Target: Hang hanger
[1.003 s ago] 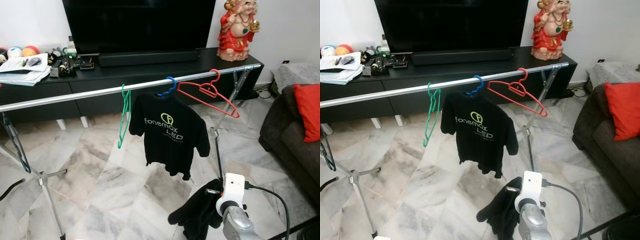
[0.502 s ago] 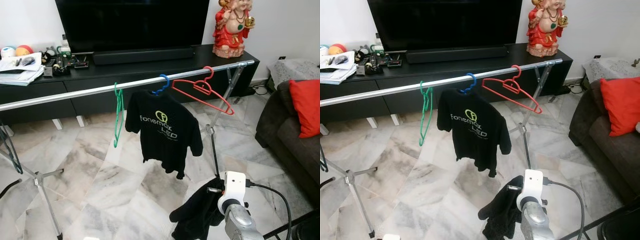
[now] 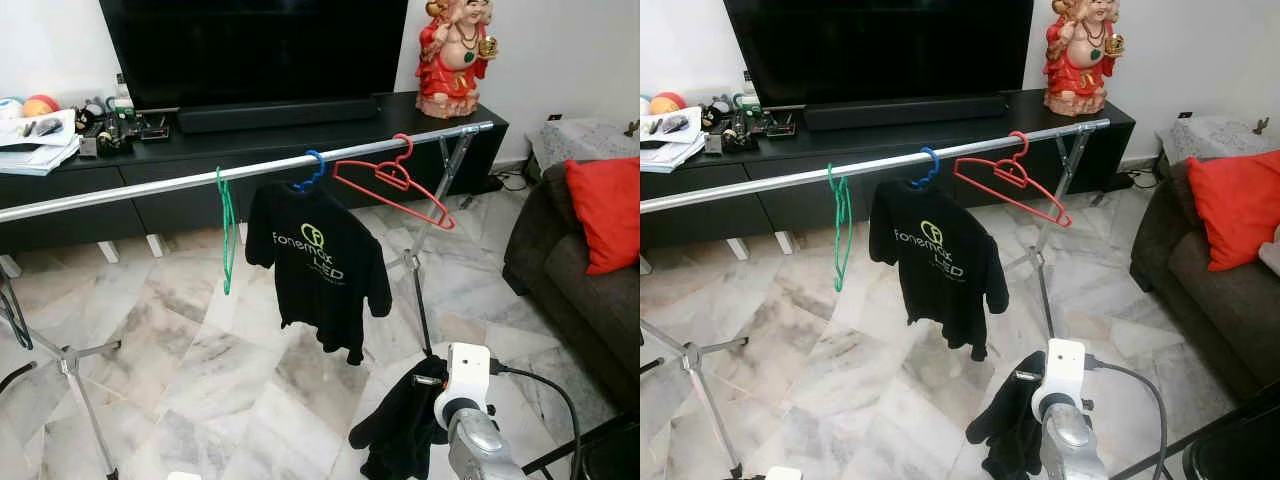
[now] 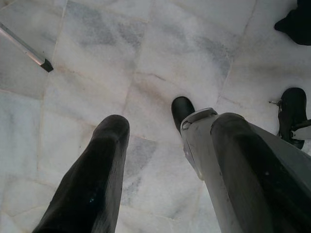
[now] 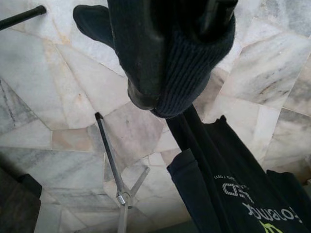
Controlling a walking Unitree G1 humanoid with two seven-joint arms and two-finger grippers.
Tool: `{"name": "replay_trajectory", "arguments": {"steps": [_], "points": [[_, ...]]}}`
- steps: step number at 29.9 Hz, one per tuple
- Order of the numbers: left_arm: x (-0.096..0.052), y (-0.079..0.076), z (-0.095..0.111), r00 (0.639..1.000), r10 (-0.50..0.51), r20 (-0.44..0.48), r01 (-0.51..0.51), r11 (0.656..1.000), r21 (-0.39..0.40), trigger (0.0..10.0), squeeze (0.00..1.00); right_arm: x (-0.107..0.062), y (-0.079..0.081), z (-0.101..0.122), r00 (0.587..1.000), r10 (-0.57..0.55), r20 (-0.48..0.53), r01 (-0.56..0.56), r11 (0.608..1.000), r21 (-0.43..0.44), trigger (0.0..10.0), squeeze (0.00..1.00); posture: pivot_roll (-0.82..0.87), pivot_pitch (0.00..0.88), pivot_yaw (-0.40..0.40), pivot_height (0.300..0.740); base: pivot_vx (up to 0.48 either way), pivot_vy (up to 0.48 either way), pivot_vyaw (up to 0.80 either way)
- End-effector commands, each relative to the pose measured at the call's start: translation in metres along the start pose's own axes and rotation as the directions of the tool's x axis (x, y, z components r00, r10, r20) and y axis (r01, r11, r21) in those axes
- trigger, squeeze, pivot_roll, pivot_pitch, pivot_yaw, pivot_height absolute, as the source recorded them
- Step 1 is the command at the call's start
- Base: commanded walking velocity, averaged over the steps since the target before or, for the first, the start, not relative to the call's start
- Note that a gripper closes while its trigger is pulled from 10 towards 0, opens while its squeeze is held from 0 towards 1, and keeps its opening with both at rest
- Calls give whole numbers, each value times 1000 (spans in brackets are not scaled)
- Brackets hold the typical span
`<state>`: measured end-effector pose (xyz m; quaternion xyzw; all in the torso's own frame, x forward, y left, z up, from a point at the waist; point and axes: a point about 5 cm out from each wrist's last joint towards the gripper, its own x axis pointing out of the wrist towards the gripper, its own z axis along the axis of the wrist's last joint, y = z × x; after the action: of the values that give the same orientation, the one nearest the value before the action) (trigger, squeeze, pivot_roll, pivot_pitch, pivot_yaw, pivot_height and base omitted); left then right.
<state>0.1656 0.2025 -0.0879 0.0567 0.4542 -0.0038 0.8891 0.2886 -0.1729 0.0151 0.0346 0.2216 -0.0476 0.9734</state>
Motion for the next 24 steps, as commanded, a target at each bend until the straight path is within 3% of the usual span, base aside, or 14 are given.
{"name": "replay_trajectory", "arguments": {"steps": [1, 11, 24], "points": [[0, -2, -2, 1000, 1, -4, -1, 1000, 8, 10000, 0, 2, 3, 7, 1000, 12, 28, -12, 1000, 5, 10000, 0, 24, 47, 21, 740, 0, 0, 0], [1, -12, 3, 1000, -7, 17, 7, 1000, 8, 10000, 0, 3, 3, 8, 999, 17, 28, -17, 1000, 6, 10000, 0, 25, 55, 18, 740, -277, 0, 0], [2, -5, 12, 999, -2, 52, 1, 1000, 7, 10000, 0, 4, 10, 7, 998, 55, 16, -55, 999, -1, 10000, 0, 31, 61, 16, 740, -304, 0, 0]]}}
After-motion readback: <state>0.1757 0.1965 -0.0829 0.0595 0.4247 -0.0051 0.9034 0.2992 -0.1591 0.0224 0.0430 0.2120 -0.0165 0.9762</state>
